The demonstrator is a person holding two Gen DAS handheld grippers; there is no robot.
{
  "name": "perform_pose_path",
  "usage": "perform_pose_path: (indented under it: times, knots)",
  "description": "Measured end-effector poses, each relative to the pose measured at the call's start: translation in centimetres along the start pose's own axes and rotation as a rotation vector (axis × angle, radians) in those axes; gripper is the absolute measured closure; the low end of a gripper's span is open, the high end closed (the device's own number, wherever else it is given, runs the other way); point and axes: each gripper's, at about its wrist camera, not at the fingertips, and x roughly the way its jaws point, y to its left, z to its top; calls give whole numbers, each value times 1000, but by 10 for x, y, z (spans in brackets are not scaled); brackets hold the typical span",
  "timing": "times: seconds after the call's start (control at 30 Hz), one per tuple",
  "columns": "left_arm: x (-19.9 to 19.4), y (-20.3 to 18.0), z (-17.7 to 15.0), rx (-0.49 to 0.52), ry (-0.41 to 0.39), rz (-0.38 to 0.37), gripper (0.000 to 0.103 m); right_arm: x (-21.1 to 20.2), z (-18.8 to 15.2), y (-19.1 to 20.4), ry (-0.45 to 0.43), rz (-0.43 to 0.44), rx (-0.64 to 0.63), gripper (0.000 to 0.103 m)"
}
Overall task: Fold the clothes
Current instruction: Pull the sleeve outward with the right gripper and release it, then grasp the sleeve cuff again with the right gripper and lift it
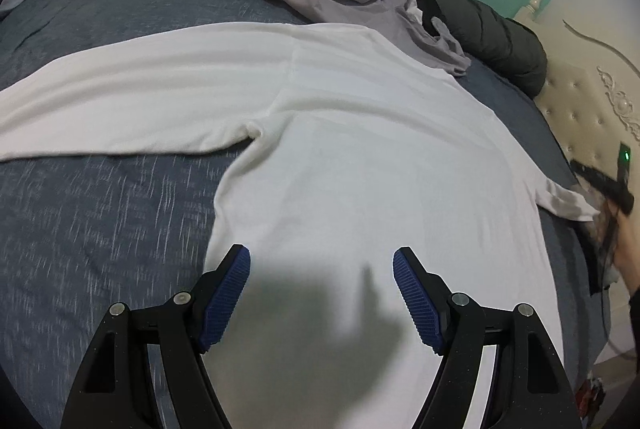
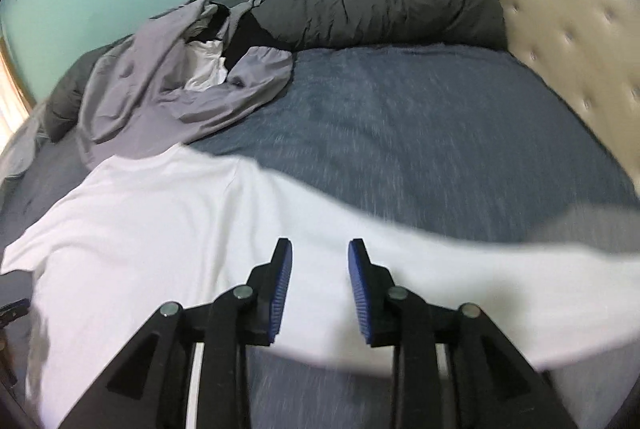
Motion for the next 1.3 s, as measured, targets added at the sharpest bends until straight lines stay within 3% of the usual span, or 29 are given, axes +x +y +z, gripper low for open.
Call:
perform_pose_path:
  times: [0.13, 0.4, 0.63, 0.8, 1.1, 1.3]
  knots:
    - [-19, -1, -13, -11, 17, 0, 25, -24, -42, 3, 17, 55, 51, 61]
    - [-62, -7, -35, 6, 29, 18, 25, -54, -105, -12, 59, 82, 154, 61]
    - [-86, -11, -53, 10, 34, 18, 25, -100, -115, -41, 14, 36, 183, 61]
    - [-92, -10, -63, 1, 50, 11, 25, -129, -116, -62, -19, 37, 232, 55]
    - [-110, 4, -81, -37, 76, 9, 25, -130, -162, -49, 72, 79, 235, 54]
    - [-130, 18, -88, -57, 64, 18, 25, -135, -167, -52, 76, 75, 248, 54]
